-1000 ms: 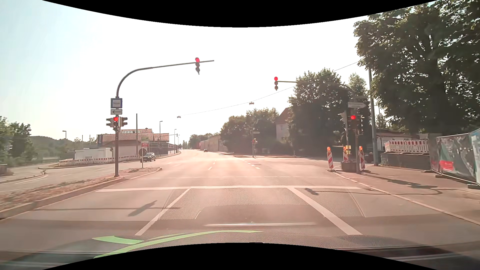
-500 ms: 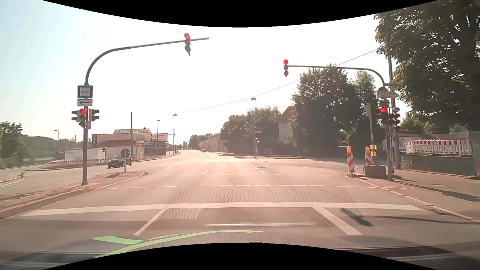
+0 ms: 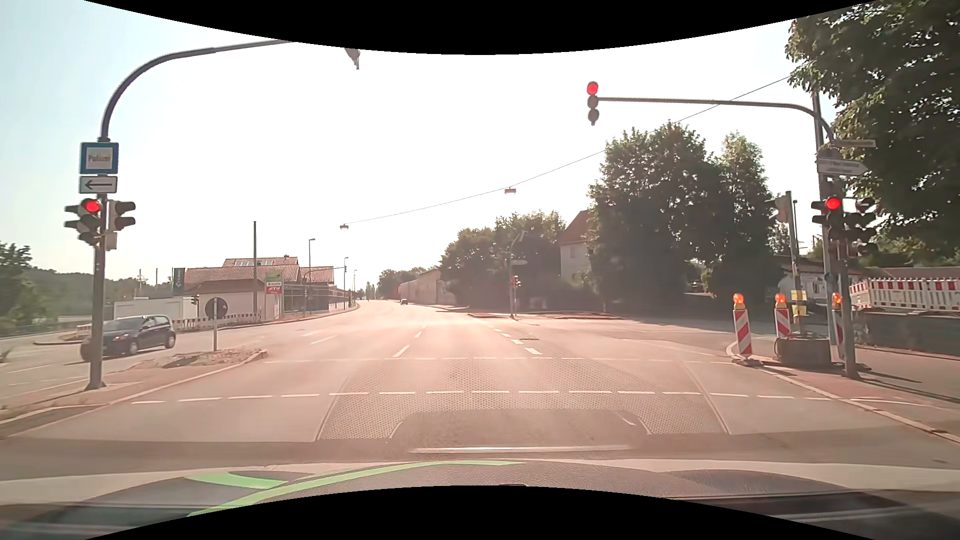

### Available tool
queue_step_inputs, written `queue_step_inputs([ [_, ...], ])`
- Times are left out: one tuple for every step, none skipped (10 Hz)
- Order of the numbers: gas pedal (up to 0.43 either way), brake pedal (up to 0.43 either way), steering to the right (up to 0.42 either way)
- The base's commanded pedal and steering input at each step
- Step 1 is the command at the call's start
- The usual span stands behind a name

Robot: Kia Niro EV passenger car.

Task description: Follow the waypoints while adhering to traffic rules and regulations

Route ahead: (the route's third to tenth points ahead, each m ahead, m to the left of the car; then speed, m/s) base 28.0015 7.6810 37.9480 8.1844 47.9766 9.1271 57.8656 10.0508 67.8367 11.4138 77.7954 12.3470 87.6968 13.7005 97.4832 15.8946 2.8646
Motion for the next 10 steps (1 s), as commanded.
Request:
queue_step_inputs([
  [0.0,0.354,-0.006],
  [0.0,0.354,-0.006],
  [0.0,0.354,-0.007],
  [0.0,0.354,-0.007],
  [0.0,0.354,-0.008],
  [0.0,0.354,-0.008],
  [0.0,0.354,-0.011],
  [0.0,0.348,-0.015],
  [0.0,0.348,-0.018],
  [0.0,0.341,-0.018],
])
